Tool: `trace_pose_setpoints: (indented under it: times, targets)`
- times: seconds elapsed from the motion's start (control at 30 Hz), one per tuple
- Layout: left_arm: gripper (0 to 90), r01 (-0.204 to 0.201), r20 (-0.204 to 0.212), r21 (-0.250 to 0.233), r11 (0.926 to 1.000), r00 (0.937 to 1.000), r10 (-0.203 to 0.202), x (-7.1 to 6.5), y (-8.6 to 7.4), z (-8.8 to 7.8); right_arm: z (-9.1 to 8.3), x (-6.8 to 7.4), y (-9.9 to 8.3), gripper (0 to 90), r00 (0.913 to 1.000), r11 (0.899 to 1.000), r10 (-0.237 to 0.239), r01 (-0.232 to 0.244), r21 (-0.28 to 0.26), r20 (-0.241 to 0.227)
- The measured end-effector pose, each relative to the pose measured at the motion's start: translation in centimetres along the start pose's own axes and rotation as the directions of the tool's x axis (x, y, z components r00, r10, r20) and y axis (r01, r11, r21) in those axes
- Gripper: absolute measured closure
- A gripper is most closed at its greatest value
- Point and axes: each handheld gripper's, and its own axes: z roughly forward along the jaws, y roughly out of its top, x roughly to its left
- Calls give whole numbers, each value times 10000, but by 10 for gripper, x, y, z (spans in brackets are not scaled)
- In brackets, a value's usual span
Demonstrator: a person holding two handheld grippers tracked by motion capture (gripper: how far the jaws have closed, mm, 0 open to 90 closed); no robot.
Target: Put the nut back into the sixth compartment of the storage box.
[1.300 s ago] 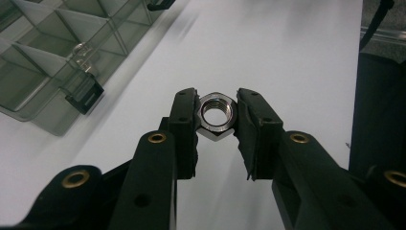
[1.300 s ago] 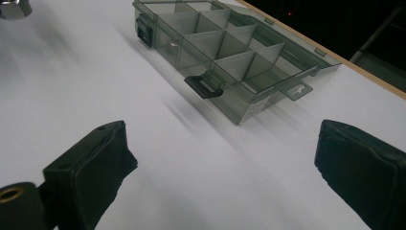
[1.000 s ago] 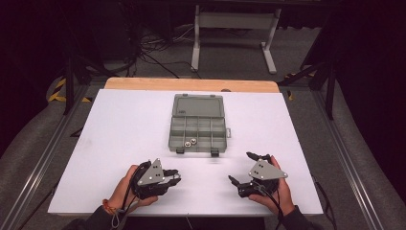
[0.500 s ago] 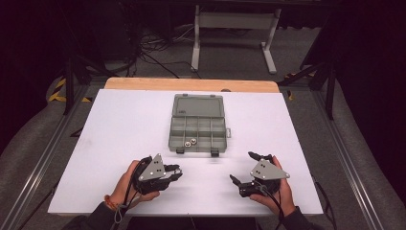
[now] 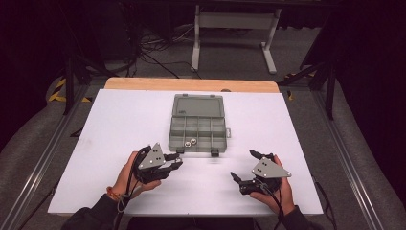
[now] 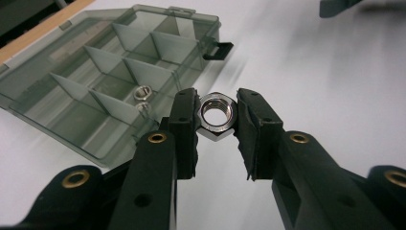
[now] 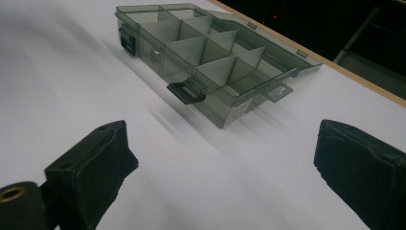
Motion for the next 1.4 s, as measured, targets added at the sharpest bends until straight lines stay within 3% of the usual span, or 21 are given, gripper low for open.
trace_pose_setpoints:
  times: [0.63, 1.03, 1.4]
  targets:
    - [699, 444, -128, -341, 9984, 9989, -448, 28, 22, 26, -1, -1, -2, 56, 10000, 10000, 73, -74, 56, 6]
    - [699, 613, -352, -5, 9981, 9975, -613, 45, 31, 44, 0, -2, -2, 56, 10000, 10000, 68, -68, 54, -1]
    - [699, 775, -450, 385, 9962, 9961, -757, 54, 28, 56, 5, -1, 0, 56, 9999, 10000, -38, 38, 49, -128]
